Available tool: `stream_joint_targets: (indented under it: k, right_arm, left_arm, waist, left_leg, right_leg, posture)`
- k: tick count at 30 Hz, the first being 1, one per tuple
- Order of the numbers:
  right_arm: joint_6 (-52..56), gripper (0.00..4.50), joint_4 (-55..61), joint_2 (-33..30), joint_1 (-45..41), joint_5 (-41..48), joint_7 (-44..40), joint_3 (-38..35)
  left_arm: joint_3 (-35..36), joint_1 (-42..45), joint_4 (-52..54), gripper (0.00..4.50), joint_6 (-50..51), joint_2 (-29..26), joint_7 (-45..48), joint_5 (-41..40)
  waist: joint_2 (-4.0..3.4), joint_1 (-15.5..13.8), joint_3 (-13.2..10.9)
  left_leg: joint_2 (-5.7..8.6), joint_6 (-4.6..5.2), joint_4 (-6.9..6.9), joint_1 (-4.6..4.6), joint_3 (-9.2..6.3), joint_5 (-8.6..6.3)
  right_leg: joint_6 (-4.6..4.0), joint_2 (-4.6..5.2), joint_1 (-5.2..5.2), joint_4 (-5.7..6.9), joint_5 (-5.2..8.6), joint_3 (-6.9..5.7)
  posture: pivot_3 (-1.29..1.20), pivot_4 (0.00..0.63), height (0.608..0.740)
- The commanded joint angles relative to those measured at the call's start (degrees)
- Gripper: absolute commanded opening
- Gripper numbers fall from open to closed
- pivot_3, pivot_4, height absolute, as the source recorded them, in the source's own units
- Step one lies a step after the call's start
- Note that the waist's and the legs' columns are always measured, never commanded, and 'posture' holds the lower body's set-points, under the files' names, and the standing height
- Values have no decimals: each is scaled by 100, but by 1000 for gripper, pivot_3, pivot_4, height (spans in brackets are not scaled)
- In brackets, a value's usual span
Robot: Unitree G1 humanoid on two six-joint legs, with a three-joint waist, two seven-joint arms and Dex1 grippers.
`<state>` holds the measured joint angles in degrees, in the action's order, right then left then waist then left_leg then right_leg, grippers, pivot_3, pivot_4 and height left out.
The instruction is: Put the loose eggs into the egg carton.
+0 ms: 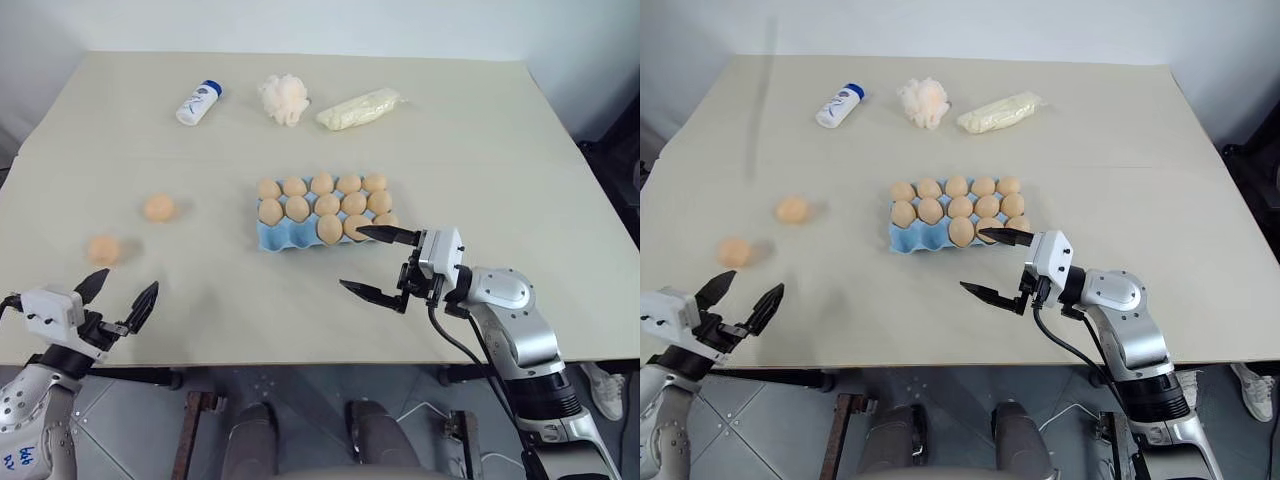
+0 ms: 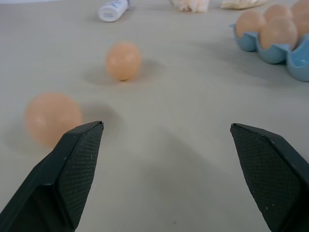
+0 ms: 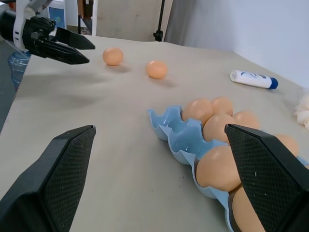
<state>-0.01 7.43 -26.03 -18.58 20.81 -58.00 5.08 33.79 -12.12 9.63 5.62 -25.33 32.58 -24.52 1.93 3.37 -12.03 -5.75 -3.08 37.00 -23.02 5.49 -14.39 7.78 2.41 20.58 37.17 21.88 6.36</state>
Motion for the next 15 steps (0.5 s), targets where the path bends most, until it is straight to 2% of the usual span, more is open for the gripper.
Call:
stream_joint_targets:
  k: [1,6,9,15]
  right_arm:
    - [-88,4500,103,27,-13,93,-43,-18]
    - [-64,4500,133,-35,25,71,-11,-82]
    - [-42,4500,167,-70,60,69,9,-112]
    - [8,4500,216,-86,93,46,78,-111]
  left_arm:
    - [316,60,-137,4486,-258,97,-397,-17]
    - [350,289,-248,4486,-226,174,-732,-170]
    - [530,754,-327,4486,-49,271,-1270,-424]
    - [320,1568,-1257,4486,-26,-110,-1485,-119]
  waist:
    - [1,-1,0]
    - [2,-1,1]
    - [2,-17,1]
    - [6,5,4]
  left_leg:
    - [0,0,-2,-1,0,0]
    - [-3,-7,-9,-4,4,-9]
    - [-4,-8,-9,-6,8,-12]
    - [-5,-8,-1,-4,10,-9]
  right_leg:
    - [-1,0,-1,-5,-1,-1]
    - [0,-1,1,-23,0,-2]
    - [0,-1,1,-30,-1,-4]
    - [4,-3,1,-21,-3,-4]
  posture:
    - [0,150,740]
    - [0,150,740]
    - [0,150,740]
    - [0,150,740]
